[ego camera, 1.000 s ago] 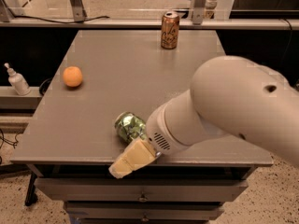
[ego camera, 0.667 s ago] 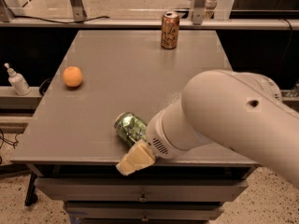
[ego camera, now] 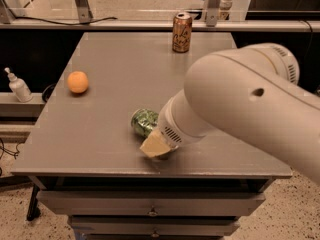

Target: Move green can near orange can

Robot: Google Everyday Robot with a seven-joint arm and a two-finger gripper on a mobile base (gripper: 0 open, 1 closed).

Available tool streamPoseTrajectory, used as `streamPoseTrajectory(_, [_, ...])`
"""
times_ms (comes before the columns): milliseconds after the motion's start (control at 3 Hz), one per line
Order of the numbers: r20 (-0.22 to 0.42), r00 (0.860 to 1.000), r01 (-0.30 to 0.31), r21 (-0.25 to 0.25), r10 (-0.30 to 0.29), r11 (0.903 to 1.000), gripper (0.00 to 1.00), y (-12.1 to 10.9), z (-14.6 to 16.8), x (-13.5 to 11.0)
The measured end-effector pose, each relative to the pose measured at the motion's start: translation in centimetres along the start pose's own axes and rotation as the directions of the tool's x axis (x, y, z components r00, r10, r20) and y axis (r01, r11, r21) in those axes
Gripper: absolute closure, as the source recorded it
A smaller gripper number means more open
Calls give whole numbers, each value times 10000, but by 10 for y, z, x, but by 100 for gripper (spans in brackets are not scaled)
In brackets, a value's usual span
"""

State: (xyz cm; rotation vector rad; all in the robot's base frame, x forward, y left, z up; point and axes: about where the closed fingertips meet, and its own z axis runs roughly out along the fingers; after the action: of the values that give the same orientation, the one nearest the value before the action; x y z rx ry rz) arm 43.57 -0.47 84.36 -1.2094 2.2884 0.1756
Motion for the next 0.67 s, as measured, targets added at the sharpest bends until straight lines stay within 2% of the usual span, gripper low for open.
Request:
streamPoseTrajectory(333, [-156, 9984, 561, 826, -550, 9950, 87, -35, -21, -24])
streamPoseTrajectory(667, [-132, 9977, 678, 963, -668, 9930, 100, -37, -25, -28])
